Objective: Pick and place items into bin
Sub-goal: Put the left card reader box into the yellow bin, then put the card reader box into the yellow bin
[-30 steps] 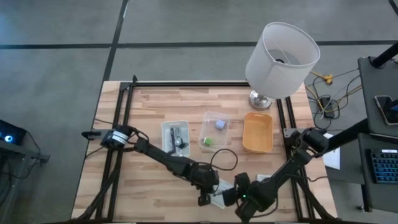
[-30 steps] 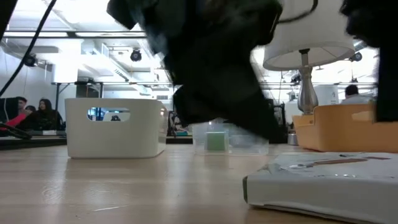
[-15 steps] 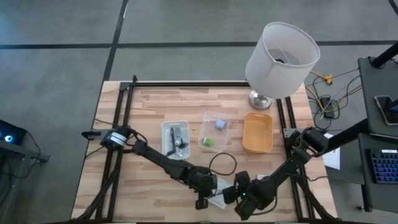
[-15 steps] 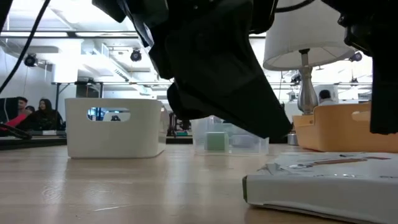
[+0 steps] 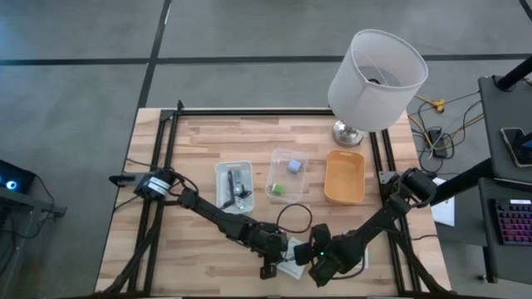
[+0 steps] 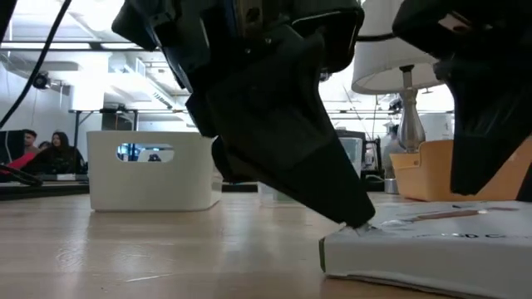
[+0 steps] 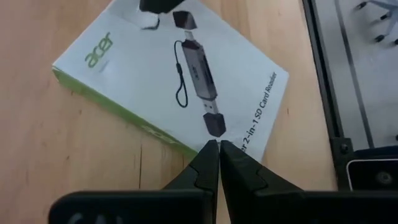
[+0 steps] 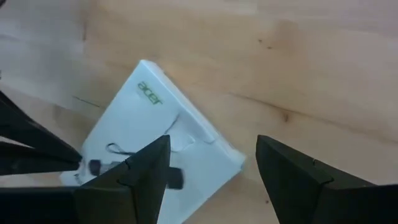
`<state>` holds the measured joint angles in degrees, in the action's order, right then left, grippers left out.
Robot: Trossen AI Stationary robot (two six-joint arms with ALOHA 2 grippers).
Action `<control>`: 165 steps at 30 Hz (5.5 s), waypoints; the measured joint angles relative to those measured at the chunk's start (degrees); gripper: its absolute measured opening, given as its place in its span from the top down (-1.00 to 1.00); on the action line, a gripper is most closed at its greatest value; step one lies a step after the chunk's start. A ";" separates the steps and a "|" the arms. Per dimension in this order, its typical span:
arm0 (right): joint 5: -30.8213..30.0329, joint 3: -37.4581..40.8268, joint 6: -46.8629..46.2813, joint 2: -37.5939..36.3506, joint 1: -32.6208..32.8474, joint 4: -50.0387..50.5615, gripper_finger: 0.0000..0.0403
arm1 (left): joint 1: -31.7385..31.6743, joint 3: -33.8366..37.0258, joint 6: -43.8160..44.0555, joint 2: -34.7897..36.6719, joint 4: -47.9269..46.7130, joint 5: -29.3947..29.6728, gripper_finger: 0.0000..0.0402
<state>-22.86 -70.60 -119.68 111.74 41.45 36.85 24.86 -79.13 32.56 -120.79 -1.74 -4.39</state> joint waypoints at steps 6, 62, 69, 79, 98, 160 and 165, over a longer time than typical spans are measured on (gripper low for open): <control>0.67 0.80 0.16 0.00 0.02 -3.62 -0.11 | 0.00 0.15 0.02 0.00 0.04 0.00 1.00; 3.24 -0.23 17.75 -2.84 -5.63 -16.00 -0.10 | 0.94 4.02 -1.37 0.57 5.11 5.10 1.00; 5.88 -0.19 19.16 -2.82 -6.23 -12.00 0.11 | 0.98 3.91 -1.21 0.61 5.40 4.71 1.00; 7.82 -0.28 19.63 -3.04 -6.21 -12.08 0.70 | 0.98 3.85 -1.23 0.74 5.44 4.51 1.00; -3.30 -14.60 -10.70 -14.26 2.01 42.14 0.82 | 2.14 4.53 -2.01 11.98 -4.00 22.83 1.00; 4.08 24.17 27.17 -47.91 -36.28 24.43 0.09 | 2.12 6.94 -1.46 13.05 -7.79 23.94 1.00; 10.03 15.97 40.51 -46.76 -30.09 24.80 0.22 | 2.12 7.19 -1.46 13.05 -7.78 23.92 1.00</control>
<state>-12.83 -54.63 -79.17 64.98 11.36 61.65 26.98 -71.94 31.10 -107.74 -9.52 19.53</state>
